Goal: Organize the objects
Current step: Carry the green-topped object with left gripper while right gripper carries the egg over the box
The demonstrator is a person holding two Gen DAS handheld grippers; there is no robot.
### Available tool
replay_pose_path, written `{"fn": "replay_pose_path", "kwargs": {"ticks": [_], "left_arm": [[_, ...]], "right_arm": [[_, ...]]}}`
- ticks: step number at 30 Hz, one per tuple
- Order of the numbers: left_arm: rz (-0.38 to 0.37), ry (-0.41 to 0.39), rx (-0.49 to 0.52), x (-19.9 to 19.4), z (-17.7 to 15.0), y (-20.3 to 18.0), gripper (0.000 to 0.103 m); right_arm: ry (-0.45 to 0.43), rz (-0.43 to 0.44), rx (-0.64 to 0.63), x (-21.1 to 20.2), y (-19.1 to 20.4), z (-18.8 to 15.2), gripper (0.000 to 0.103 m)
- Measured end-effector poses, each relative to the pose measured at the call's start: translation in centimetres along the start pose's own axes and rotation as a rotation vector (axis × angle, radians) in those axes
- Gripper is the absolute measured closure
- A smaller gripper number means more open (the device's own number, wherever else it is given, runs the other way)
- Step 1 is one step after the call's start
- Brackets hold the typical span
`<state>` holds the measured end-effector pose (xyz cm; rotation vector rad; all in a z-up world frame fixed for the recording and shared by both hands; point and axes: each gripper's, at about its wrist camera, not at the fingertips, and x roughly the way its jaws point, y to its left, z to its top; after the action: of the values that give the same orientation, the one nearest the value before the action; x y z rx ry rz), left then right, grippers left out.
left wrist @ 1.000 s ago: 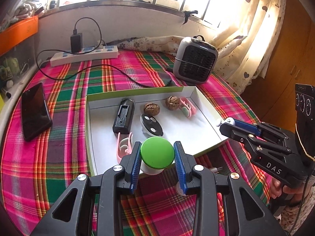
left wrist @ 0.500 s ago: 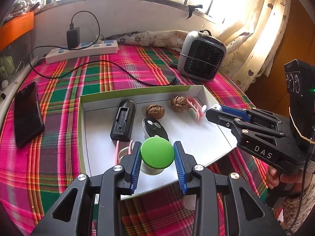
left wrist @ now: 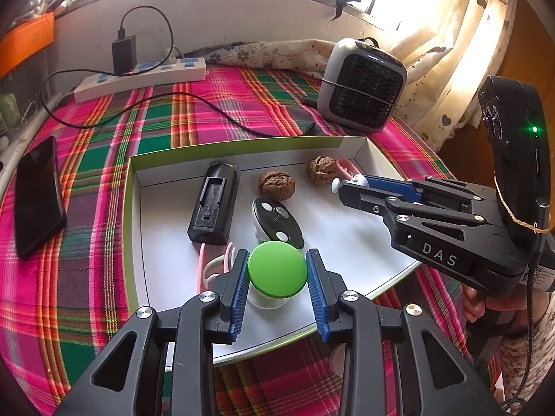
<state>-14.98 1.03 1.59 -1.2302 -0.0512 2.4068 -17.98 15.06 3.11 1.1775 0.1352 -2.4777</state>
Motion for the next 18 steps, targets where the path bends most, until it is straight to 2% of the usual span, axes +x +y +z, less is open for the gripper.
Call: {"fn": "replay_pose_path", "kwargs": {"ticks": [18], "left_arm": [[0.008,0.008,-0.004,0.7,0.2,0.1,0.073]], "right_arm": [[0.027,-0.01,-0.011,1.6,-0.1,-0.1,0.08]]}}
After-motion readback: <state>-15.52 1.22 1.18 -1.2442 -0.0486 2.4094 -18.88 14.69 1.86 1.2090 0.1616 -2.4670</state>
